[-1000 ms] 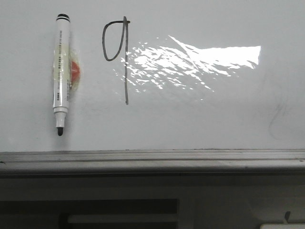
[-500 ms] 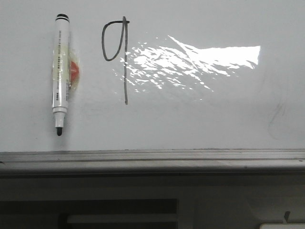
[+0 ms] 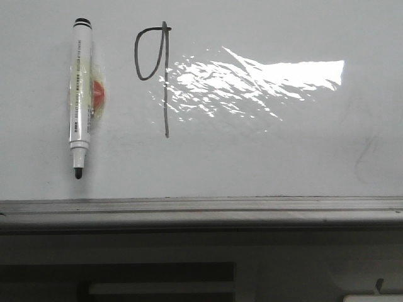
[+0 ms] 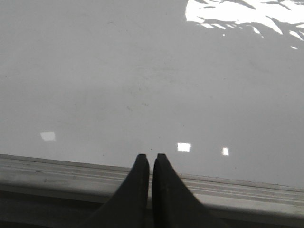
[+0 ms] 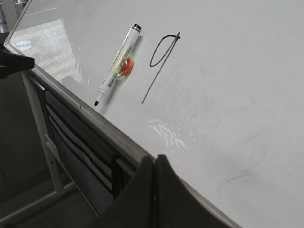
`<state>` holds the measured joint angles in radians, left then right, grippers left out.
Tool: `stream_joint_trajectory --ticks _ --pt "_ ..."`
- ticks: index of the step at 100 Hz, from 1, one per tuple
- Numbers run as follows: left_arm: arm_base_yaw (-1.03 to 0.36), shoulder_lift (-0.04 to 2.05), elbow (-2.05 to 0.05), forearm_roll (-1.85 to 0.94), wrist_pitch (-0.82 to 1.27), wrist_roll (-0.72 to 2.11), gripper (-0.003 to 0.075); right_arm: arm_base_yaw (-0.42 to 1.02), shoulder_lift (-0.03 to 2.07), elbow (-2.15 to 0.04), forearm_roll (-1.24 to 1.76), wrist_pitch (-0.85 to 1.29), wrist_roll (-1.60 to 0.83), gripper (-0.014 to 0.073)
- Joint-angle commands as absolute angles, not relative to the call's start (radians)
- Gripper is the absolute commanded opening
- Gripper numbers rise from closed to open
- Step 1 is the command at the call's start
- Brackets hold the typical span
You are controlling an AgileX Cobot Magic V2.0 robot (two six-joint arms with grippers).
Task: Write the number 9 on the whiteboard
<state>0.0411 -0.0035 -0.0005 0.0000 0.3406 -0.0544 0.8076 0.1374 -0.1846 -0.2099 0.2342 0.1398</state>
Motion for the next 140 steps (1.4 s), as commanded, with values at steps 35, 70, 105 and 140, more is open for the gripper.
stream_joint_trajectory --ticks 35,70,105,140 --pt "0.043 -0.032 0.021 0.000 0.301 -0.063 -0.0020 0.806 0.142 -0.194 -0.221 0.151 0.140 -0.0067" --pt "0.043 -0.032 0.021 0.000 0.301 -0.063 -0.0020 0.599 0.142 0.029 -0.221 -0.192 0.140 -0.0067" --pt "0.043 -0.032 0.021 0.000 0.301 -0.063 -0.0020 0.143 0.135 0.038 -0.130 -0.243 0.140 -0.0067" --pt "0.043 -0.032 0.021 0.000 0.301 -0.063 -0.0020 -0.120 0.005 0.040 -0.034 0.167 0.052 -0.0067"
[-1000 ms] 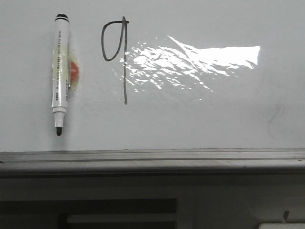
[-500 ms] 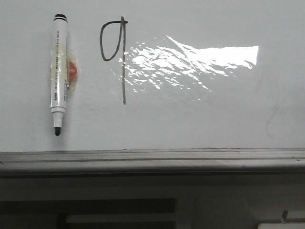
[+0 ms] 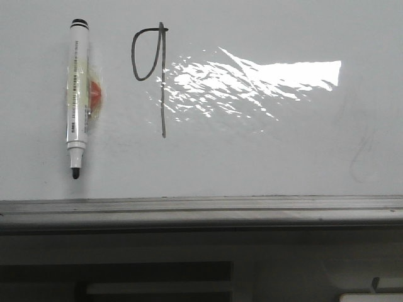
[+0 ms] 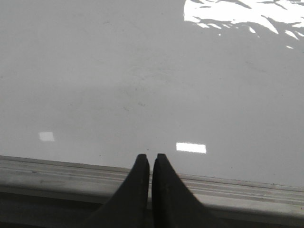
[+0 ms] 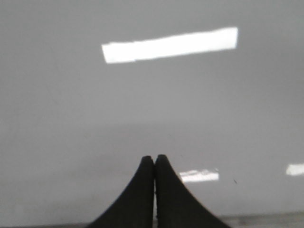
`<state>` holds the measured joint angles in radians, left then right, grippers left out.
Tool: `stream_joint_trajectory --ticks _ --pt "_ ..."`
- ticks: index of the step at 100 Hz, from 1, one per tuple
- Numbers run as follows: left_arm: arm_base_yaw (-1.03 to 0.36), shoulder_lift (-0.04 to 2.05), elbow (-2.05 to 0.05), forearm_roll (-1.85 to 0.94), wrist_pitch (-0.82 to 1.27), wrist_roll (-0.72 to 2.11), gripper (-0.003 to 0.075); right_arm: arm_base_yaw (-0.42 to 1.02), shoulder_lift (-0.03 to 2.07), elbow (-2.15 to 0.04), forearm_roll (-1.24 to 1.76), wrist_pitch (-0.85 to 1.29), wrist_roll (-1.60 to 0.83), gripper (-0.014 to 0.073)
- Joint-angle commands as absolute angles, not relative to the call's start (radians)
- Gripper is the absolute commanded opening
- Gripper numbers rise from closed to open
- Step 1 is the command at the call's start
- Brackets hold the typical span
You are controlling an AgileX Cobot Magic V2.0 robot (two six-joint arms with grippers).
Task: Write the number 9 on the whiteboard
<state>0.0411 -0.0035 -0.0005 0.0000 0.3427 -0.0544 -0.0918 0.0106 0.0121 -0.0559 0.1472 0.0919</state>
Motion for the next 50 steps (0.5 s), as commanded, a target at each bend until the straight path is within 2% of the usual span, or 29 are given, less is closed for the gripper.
stream_joint_trajectory --ticks 1,16,50 --pt "0.043 -0.032 0.021 0.000 0.301 -0.063 -0.0020 -0.120 0.001 0.040 -0.032 0.172 0.052 -0.0067" --pt "0.043 -0.032 0.021 0.000 0.301 -0.063 -0.0020 -0.120 -0.028 0.040 -0.027 0.310 0.049 -0.0067" --pt "0.043 -0.032 0.021 0.000 0.301 -0.063 -0.0020 -0.120 -0.028 0.040 -0.027 0.311 0.043 -0.0067"
